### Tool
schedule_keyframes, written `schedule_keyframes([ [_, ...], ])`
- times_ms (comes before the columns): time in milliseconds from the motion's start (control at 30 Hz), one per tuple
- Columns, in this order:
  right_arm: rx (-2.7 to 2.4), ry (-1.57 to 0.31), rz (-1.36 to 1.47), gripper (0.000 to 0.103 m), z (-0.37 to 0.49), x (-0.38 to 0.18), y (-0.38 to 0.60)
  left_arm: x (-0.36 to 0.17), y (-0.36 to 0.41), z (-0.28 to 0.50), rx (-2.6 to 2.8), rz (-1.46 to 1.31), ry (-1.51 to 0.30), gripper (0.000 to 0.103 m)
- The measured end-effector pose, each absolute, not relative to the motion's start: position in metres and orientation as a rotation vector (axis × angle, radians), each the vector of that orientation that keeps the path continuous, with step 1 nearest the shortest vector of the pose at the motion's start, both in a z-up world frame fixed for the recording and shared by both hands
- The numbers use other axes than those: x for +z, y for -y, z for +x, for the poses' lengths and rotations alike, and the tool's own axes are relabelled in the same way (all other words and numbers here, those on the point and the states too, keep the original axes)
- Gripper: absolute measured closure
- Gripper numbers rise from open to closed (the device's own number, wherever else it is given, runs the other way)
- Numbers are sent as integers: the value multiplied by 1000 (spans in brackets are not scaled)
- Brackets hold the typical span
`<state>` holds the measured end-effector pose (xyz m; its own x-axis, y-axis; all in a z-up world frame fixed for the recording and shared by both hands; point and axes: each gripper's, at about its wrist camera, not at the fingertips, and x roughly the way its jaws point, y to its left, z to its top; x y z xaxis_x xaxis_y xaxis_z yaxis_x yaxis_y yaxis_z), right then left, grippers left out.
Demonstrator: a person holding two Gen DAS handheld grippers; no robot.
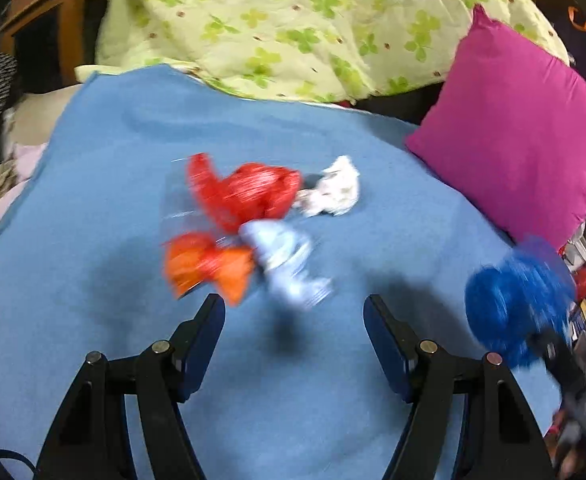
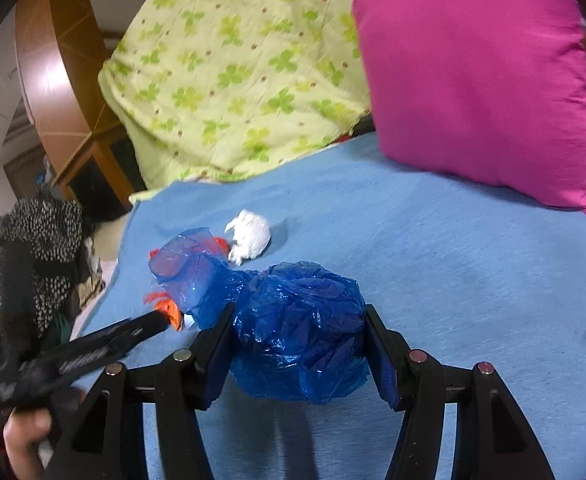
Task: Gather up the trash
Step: 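Grasp the light-blue face mask with the left tool while the right holds the bag, then carry the blue bag and face mask with both tools over the red wastebasket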
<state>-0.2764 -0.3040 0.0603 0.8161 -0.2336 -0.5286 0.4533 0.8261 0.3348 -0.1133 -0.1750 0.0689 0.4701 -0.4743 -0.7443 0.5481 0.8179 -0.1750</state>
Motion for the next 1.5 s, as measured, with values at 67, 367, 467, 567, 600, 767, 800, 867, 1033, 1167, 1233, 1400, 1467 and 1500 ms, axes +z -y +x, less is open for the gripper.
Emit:
schedule_keyframes([
  [67, -390, -475, 503, 41, -281, 57, 311, 65, 194, -101, -617, 110, -908, 31],
  [367, -342, -451, 547, 41, -281, 57, 314, 33, 226, -65, -529, 200, -1025, 64],
  [467, -333, -448, 546, 41, -281, 56, 313, 29, 221, -62, -535, 191, -1042, 72],
  [567, -335, -450, 540, 41, -282, 56, 312, 35, 216, -65, -549, 183, -1034, 78],
  [600, -339, -449, 535, 41, -282, 56, 312, 38, 214, -68, -556, 179, -1029, 78],
  [767, -359, -453, 500, 41, -282, 57, 309, 62, 189, -101, -613, 153, -979, 78],
  [800, -362, -454, 494, 41, -282, 58, 308, 66, 183, -109, -627, 146, -972, 78],
  [867, -368, -456, 482, 41, -284, 59, 306, 72, 170, -128, -641, 140, -952, 78],
  [1033, -372, -463, 470, 41, -295, 64, 300, 78, 136, -163, -651, 134, -934, 78],
  [1167, -381, -468, 461, 41, -310, 69, 294, 73, 114, -184, -645, 126, -945, 78],
  [1233, -383, -473, 444, 41, -319, 75, 290, 71, 107, -192, -639, 119, -952, 78],
  [1400, -396, -470, 406, 41, -344, 88, 280, 72, 99, -200, -639, 91, -958, 78],
  [1467, -410, -465, 402, 41, -356, 92, 278, 75, 98, -206, -646, 85, -949, 78],
  [1500, -419, -463, 399, 41, -362, 94, 278, 76, 98, -207, -651, 83, -946, 78],
])
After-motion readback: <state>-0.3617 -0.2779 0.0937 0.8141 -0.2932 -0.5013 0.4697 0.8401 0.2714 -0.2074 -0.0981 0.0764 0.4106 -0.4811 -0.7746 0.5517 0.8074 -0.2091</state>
